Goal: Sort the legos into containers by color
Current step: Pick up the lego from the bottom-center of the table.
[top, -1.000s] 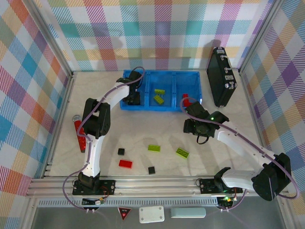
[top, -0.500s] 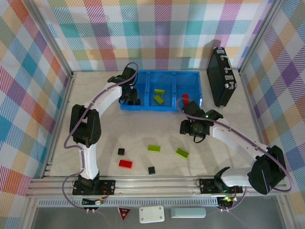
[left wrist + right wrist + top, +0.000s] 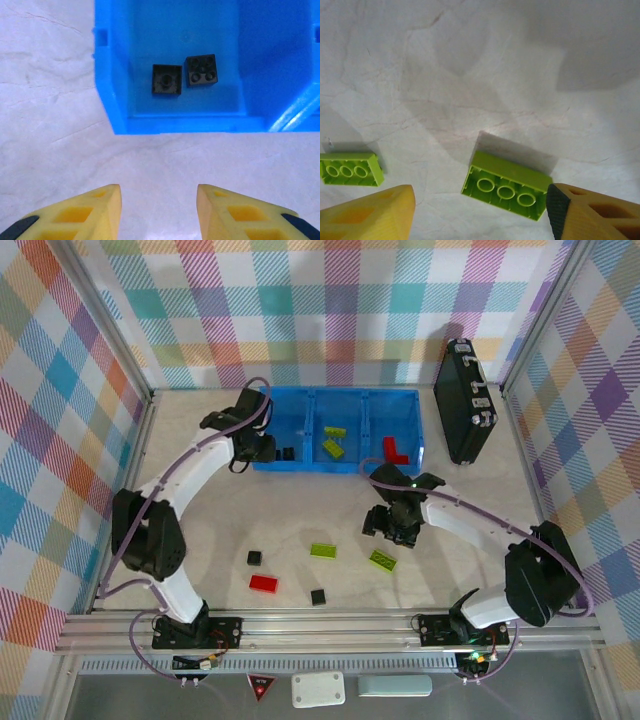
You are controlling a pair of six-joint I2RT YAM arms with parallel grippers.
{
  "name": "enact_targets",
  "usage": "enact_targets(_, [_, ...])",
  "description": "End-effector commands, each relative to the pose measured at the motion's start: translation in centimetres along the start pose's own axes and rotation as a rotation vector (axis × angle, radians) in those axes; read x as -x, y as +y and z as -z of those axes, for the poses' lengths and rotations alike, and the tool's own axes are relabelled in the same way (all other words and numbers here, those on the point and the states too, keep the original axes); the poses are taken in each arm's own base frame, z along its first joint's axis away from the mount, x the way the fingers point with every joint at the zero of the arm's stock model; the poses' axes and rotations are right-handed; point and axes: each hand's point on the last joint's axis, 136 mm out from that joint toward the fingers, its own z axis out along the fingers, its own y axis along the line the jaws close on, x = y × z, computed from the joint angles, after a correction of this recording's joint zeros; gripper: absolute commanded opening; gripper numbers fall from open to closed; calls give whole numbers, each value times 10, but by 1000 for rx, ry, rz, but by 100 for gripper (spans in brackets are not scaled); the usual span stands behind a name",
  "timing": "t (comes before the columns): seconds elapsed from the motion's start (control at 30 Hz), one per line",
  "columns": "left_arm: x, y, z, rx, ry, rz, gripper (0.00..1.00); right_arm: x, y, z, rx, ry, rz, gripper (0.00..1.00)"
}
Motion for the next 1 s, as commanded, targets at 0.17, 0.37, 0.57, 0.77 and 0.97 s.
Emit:
enact_targets(0.17, [-26, 27, 42, 66, 12, -77, 45, -22, -12, 0, -43, 67, -165, 77])
enact_targets(0.37, [-38, 44, 51, 139, 8, -113, 46, -34, -17, -7, -51, 118, -224, 82])
enact_targets(0.57, [-50, 36, 27, 79, 1, -146, 46, -44, -19, -22, -49, 165, -301, 86])
enact_targets(0.77, [-55, 26, 19, 17, -1, -172, 46, -42, -15, -33, -78, 201, -284, 88])
enact_targets(0.97, [-58, 21, 14, -7, 21, -175, 46, -41, -15, -43, -89, 203, -296, 85])
